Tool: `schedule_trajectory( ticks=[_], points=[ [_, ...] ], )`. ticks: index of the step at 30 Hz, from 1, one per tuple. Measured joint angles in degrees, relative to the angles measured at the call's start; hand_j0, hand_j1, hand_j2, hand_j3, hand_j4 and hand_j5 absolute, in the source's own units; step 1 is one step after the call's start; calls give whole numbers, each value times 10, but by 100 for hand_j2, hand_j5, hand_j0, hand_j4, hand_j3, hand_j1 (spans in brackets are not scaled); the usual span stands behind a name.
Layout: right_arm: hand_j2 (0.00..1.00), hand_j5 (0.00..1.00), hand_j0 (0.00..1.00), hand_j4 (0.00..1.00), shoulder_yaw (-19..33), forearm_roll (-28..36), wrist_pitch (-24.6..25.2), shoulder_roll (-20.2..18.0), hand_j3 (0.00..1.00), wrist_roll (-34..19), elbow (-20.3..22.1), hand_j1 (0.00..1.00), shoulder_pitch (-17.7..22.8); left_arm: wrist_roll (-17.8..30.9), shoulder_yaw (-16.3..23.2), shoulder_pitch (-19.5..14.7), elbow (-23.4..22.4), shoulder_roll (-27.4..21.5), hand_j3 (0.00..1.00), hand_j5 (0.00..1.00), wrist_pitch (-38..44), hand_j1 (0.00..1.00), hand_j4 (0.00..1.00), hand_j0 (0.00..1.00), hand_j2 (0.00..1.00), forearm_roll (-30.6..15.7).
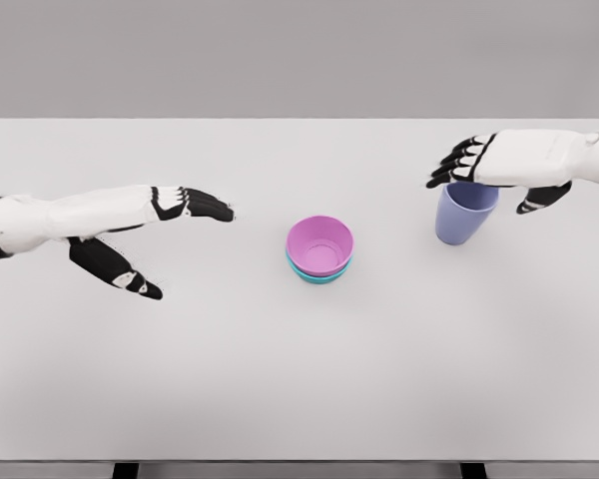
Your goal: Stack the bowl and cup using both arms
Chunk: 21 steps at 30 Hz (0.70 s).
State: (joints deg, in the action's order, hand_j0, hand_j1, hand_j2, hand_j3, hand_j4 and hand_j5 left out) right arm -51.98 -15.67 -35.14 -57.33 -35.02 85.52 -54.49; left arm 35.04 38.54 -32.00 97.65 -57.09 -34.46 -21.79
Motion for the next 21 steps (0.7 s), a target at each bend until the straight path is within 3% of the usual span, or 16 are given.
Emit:
schedule_trajectory(
  ticks=[1,5,21],
  points=[
    [100,100,100,100,-3,-4,0,3,100,0,-9,100,-2,0,-14,30,-3,-6,100,100,-2,100,100,100,100,-5],
    [100,100,100,100,-11,-13,0,19,100,0,-34,100,-5,0,-44,48,-36,-13,100,100,-6,100,100,100,100,-12],
    [100,100,100,100,-35,-34,0,76,100,0,-113,100,-22,0,-55,51,-54,-1,100,100,-7,100,100,100,100,1]
  ],
)
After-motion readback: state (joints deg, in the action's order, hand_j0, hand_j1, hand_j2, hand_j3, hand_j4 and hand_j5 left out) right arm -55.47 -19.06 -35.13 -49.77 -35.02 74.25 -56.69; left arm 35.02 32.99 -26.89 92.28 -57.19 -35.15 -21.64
